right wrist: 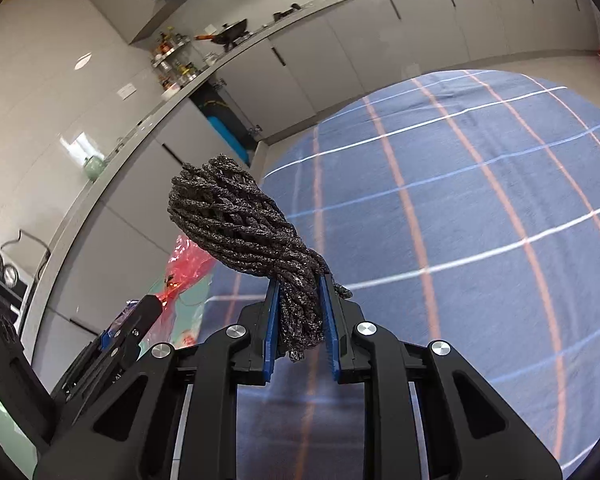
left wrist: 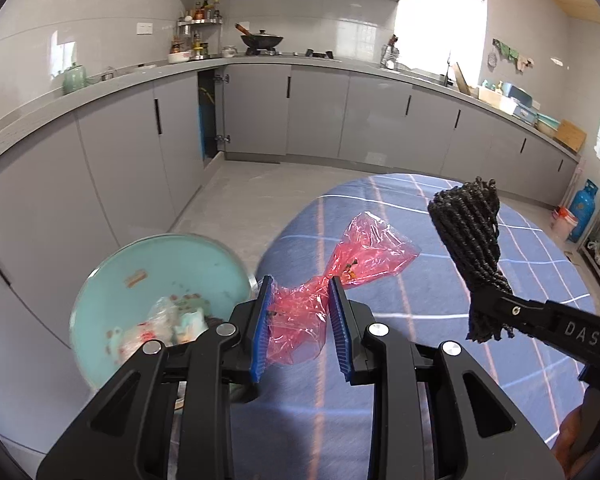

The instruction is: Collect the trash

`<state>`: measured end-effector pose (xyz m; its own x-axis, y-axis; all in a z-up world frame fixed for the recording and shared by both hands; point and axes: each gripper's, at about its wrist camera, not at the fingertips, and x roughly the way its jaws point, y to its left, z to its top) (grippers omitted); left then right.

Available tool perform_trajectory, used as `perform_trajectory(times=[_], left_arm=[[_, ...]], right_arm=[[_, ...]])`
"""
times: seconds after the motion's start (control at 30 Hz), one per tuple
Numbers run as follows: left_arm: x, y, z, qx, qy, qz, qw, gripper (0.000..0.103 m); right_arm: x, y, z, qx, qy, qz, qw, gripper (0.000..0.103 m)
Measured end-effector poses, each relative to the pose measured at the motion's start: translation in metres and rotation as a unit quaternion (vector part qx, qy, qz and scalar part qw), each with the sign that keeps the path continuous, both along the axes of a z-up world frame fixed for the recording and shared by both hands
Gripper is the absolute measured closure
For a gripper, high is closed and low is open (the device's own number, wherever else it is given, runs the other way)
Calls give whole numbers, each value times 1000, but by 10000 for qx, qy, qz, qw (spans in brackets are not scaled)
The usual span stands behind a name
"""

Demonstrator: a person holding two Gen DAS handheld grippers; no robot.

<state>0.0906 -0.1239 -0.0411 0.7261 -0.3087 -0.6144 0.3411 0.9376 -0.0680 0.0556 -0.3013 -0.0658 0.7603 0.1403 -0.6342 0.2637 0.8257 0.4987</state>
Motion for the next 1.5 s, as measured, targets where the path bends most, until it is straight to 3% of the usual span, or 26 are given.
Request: perform_trajectory(times=[0.33,0.53,0.8,0.9,0.93,0.97,1.0,1.03,1.07,1.3,1.43,1.5], left_arm=[[-3,72,9,-39,-147,489,9987,75],[5,103,5,-56,-106,769,9970,75],[51,130,-24,113,309,1164,9927,73],[67,143,-38,112,585,1276,9900,67],[70,145,-41,115,651,1291,9894,57],[72,149,-43,126,687,1344,9885,49],[72,151,-44,146,665,1414,9876,34],[72,155,-44,177,611,1491,9868,30],[72,158,-43,186,584,1492,9869,30],[48,171,-25,77,228,1572,9873,21],[21,168,-1,78,-342,1604,9864,6],[9,167,10,124,-599,1663,9842,6]], right_arm=[[5,76,15,-162,-217,480,9985,82],[28,111,15,-191,-124,781,9967,81],[77,148,-2,-146,194,961,9951,77],[98,154,-11,-131,354,943,9948,77],[106,157,-15,-84,392,986,9943,77],[111,160,-18,-41,422,1086,9932,68],[116,163,-20,5,456,1189,9919,50],[119,165,-22,70,471,1245,9911,42],[119,165,-22,109,418,1228,9915,36],[96,163,1,139,-335,1291,9910,35],[56,170,28,-359,-1219,1217,9844,22],[38,176,40,-708,-1555,1134,9787,17]])
